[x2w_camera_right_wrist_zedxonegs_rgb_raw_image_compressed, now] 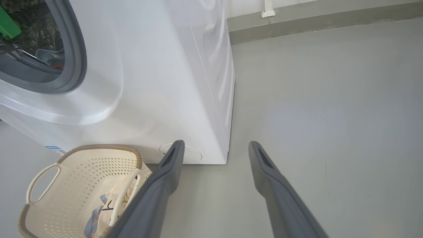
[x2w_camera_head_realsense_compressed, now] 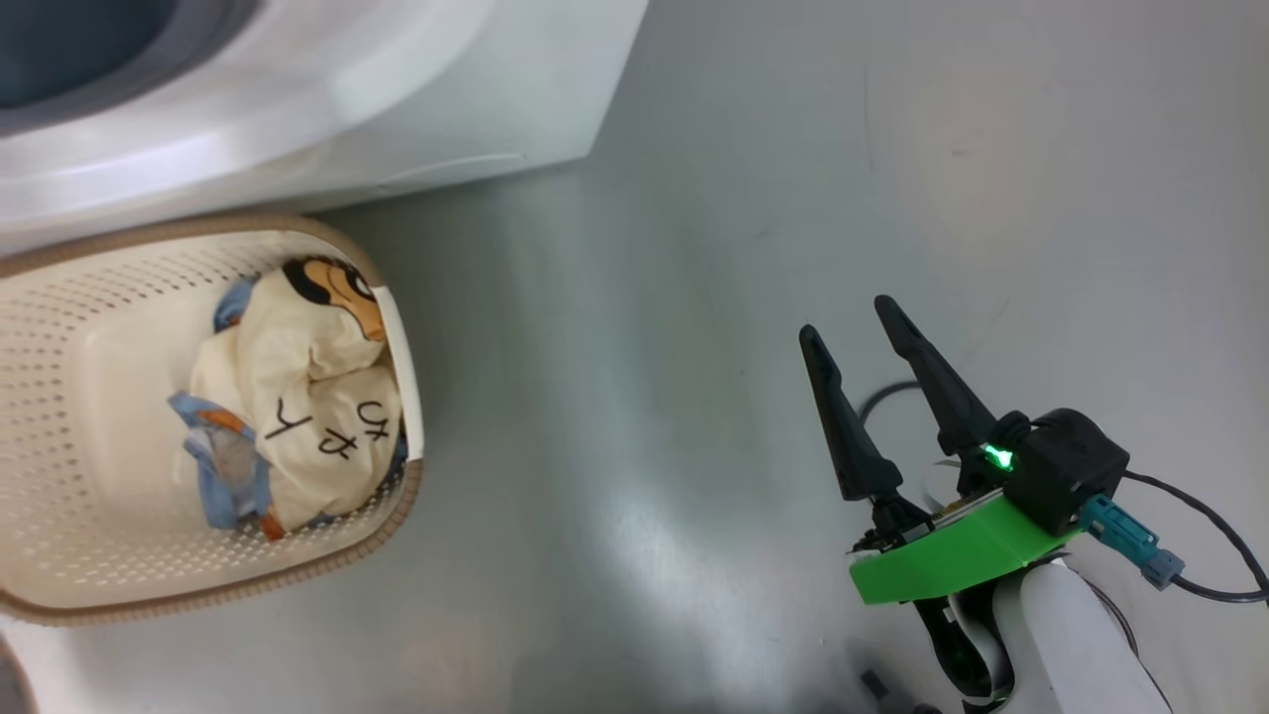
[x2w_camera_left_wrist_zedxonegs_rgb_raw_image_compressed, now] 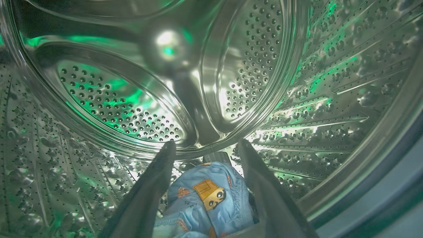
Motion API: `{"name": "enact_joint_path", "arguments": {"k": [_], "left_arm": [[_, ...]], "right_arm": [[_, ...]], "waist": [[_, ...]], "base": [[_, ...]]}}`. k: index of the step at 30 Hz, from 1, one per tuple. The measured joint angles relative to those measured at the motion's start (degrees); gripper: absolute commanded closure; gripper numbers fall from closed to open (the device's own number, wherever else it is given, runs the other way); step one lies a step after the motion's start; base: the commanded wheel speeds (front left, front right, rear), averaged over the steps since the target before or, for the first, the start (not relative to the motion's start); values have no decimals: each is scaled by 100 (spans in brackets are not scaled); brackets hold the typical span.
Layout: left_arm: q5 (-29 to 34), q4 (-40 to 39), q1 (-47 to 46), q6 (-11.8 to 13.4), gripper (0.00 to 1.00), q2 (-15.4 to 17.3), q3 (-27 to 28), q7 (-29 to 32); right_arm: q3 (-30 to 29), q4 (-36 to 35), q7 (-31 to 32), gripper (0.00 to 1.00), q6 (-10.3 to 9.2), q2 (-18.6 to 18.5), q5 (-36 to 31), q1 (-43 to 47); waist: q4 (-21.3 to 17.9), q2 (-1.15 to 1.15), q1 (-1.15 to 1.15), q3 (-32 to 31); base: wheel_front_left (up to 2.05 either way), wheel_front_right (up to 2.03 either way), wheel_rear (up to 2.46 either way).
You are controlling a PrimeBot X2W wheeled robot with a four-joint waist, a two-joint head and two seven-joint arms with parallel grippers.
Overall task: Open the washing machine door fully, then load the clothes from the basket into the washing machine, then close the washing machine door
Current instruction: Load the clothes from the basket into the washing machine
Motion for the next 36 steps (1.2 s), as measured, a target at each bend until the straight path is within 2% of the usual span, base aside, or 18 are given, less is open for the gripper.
{"name": "enact_joint_path", "arguments": {"k": [20, 36], "left_arm": [[-2, -250, 1514, -8, 0, -508, 36, 0], [-69, -1335, 3257, -8, 0, -844, 309, 1]], "right_arm": [[-155, 276, 0, 0, 0, -15, -20, 354], [-197, 292, 0, 0, 0, -13, -60, 731]], "waist": [[369, 0, 0, -1218], [623, 0, 0, -2130]], "base": [[0, 0, 0], [0, 0, 0]]}}
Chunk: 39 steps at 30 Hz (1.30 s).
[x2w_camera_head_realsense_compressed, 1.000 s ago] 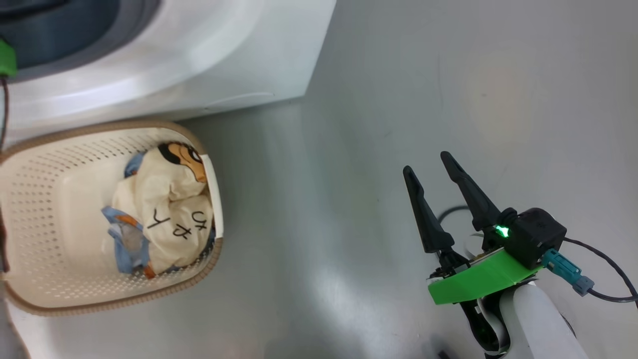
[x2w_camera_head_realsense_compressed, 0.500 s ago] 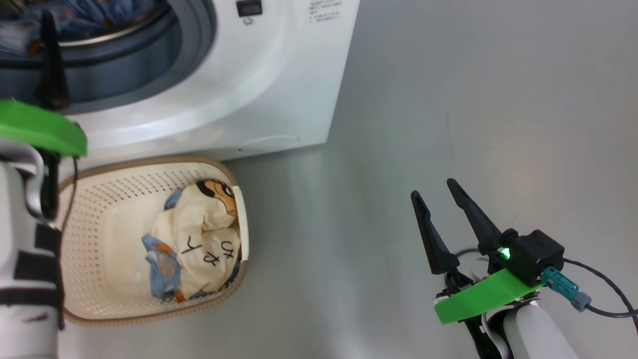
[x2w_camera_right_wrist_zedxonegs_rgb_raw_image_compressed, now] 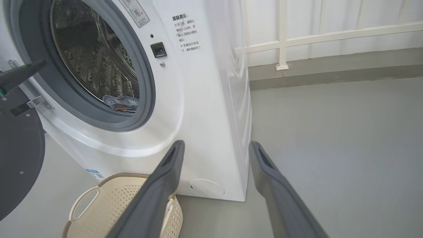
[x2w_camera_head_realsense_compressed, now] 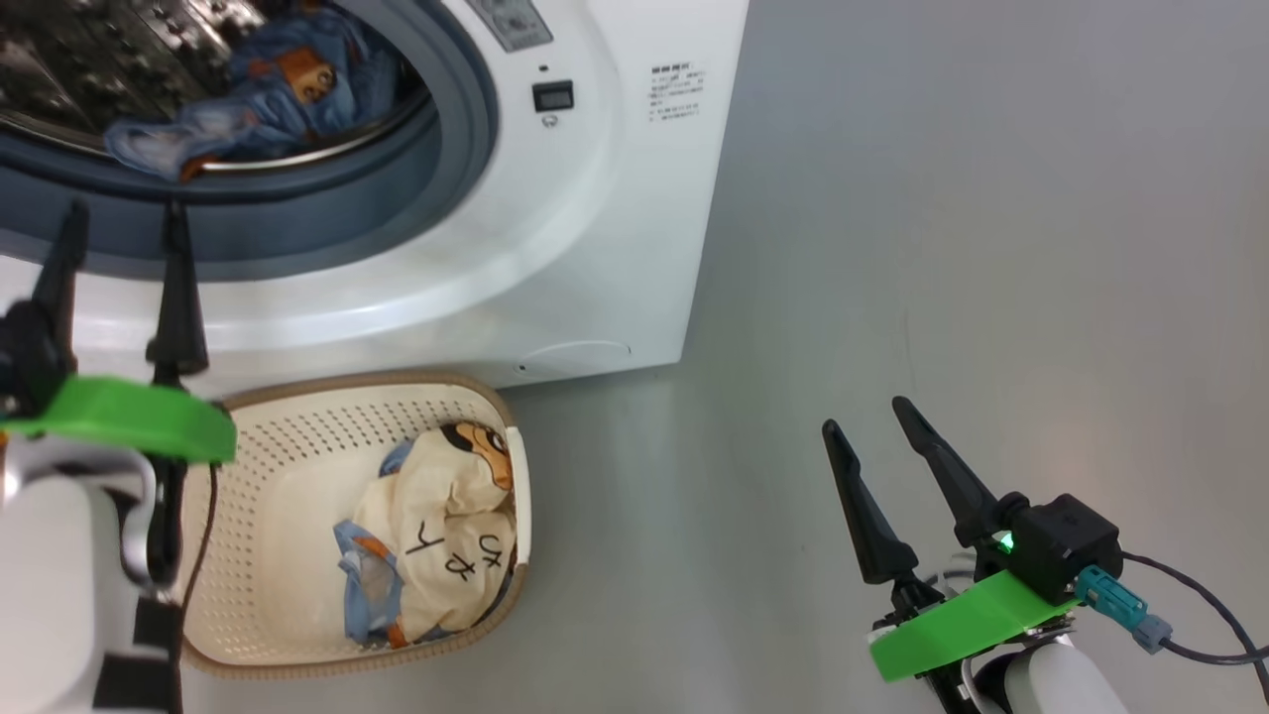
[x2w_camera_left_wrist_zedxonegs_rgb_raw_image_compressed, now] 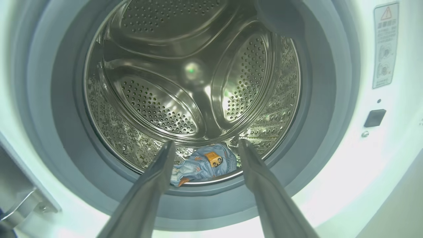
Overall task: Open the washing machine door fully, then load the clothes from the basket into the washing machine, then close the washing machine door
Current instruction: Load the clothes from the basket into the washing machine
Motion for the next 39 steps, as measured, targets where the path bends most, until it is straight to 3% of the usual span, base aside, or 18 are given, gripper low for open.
{"name": "enact_joint_path", "arguments": {"k": [9, 23, 39], "left_arm": [[9, -861, 1123, 15, 0, -170, 156, 0], [-43, -2068, 2978, 263, 0, -483, 620, 0], [-16, -2584, 4031, 326, 0, -637, 568, 0]], "right_arm": [[-4, -18, 0, 0, 0, 0, -8, 241], [-51, -129, 0, 0, 0, 3, -12, 497], [-156, -181, 0, 0, 0, 8, -15, 708]], "waist": [[40, 0, 0, -391], [40, 0, 0, -879], [110, 0, 0, -1167]], "base": [[0, 0, 0], [0, 0, 0], [0, 0, 0]]}}
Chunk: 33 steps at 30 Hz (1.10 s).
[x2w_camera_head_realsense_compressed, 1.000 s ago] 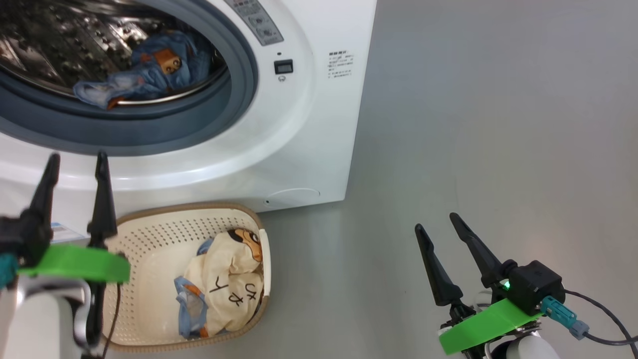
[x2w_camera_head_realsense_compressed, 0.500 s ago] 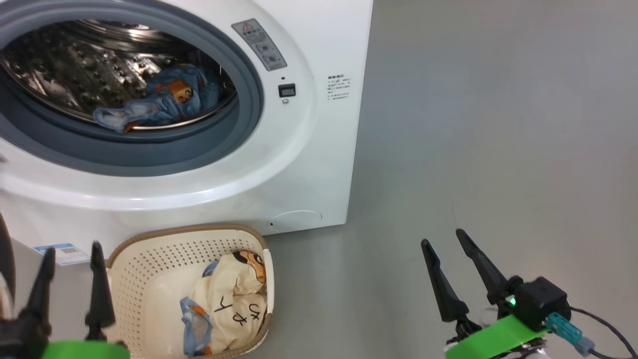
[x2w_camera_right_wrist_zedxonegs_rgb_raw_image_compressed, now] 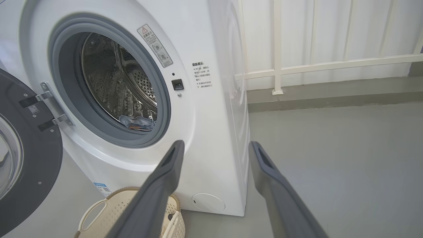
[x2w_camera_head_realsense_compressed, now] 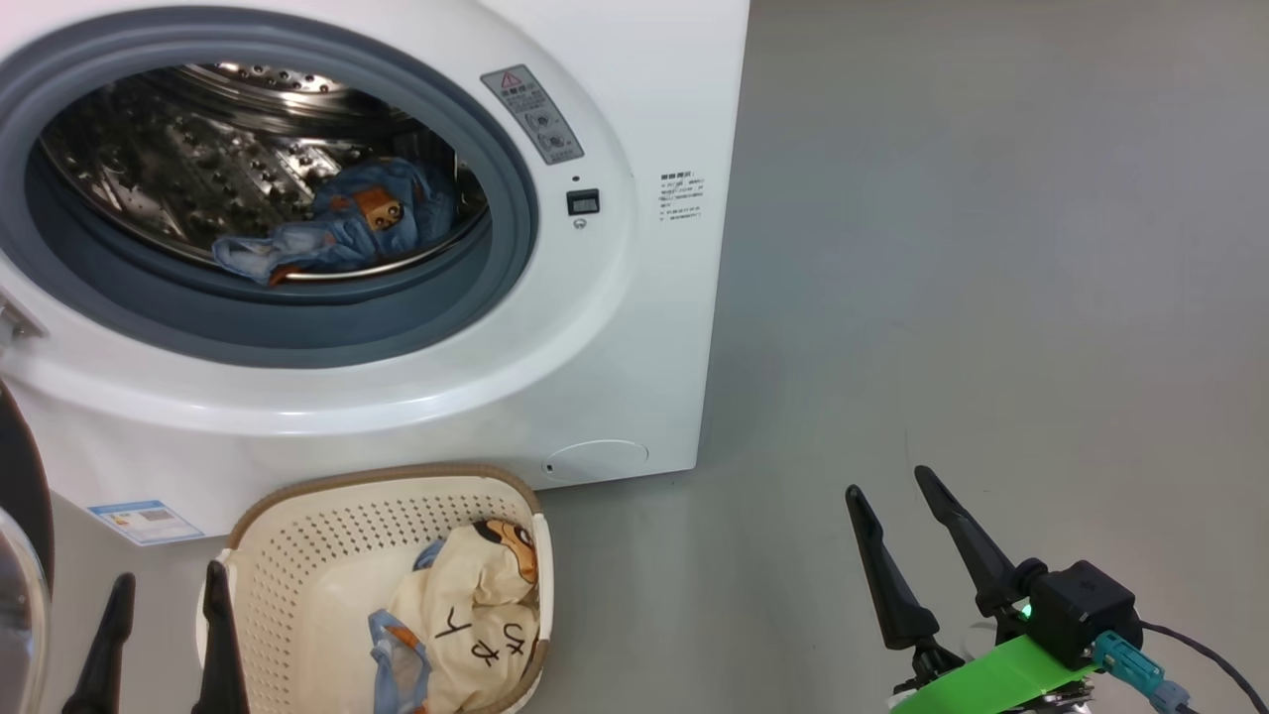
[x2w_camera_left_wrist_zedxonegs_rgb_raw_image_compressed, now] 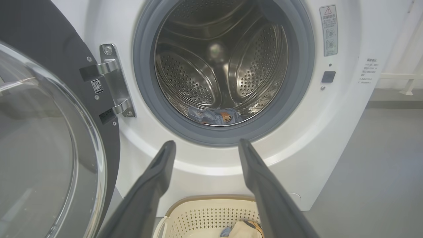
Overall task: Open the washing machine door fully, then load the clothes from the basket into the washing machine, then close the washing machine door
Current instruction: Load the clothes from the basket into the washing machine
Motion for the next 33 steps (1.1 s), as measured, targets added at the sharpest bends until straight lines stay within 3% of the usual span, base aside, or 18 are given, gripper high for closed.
{"name": "enact_joint_path", "arguments": {"k": [33], "left_arm": [[-9, -41, 229, 136, 0, -31, -169, 0]], "right_arm": [[-7, -2, 0, 0, 0, 2, -59, 102]], "waist": [[49, 0, 0, -124]], "base": [[0, 0, 0]]}}
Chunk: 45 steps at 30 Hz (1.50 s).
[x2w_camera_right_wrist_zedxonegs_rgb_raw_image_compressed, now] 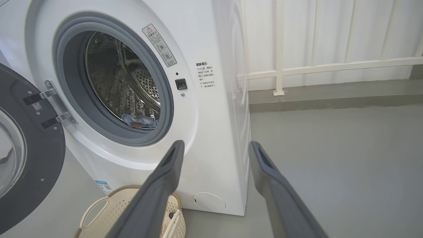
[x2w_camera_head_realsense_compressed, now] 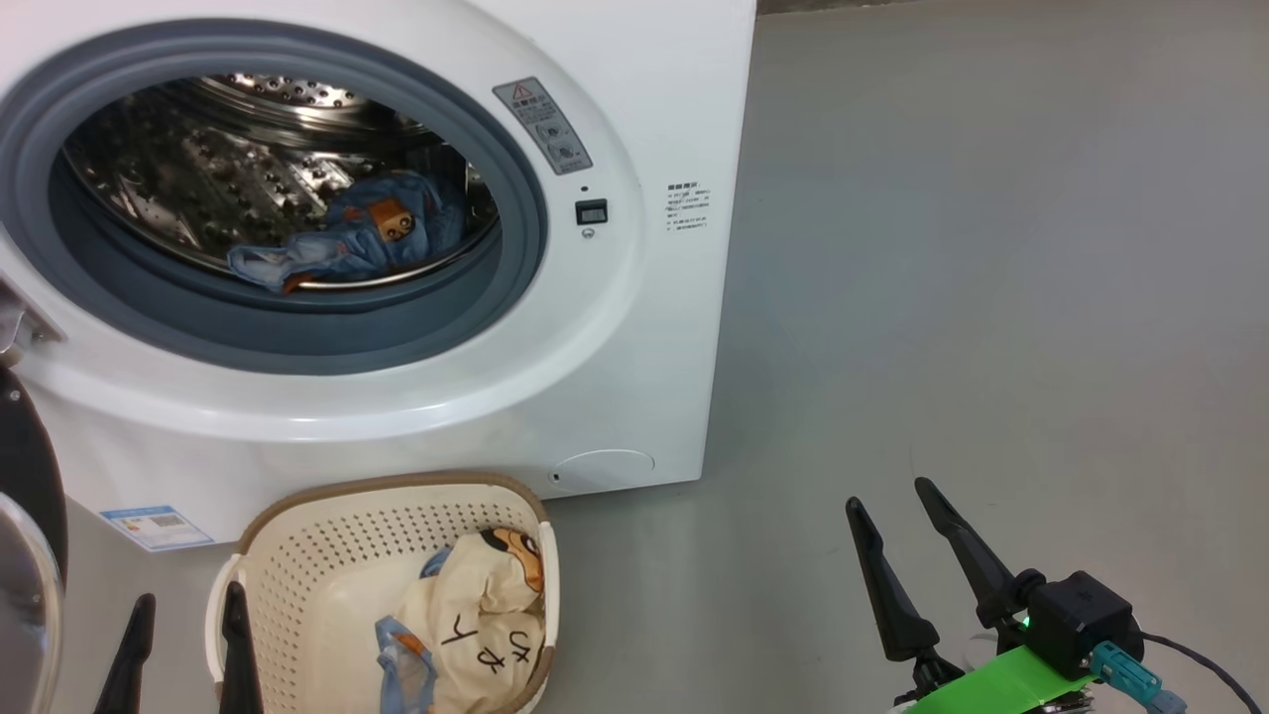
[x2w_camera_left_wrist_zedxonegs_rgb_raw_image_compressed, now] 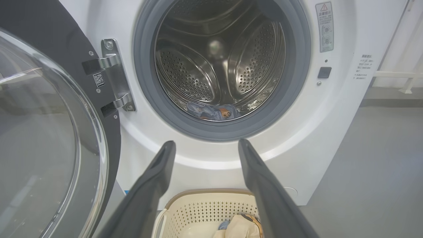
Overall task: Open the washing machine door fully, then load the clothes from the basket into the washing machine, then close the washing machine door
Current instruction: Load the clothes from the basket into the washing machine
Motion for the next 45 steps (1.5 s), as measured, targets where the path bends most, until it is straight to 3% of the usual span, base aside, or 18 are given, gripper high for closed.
{"name": "enact_joint_path", "arguments": {"k": [16, 26, 37, 45], "left_arm": [[-45, 99, -83, -55, 0, -4, -34, 1], [-100, 559, -1338, -320, 0, 19, -98, 1], [-283, 1612, -2680, -483, 0, 339, -132, 1], [-449, 2848, -3636, -508, 0, 747, -811, 3]], "right_arm": [[-16, -19, 0, 0, 0, 0, -41, -15], [-12, -136, 0, 0, 0, 0, -102, -347], [-8, -323, 0, 0, 0, -7, -244, -840], [-5, -468, 0, 0, 0, -11, -254, -1134]], "waist": [[64, 0, 0, 409], [50, 0, 0, 1123], [-119, 0, 0, 2170], [-232, 0, 0, 2980]], "base": [[0, 0, 0], [0, 0, 0], [0, 0, 0], [0, 0, 0]]}}
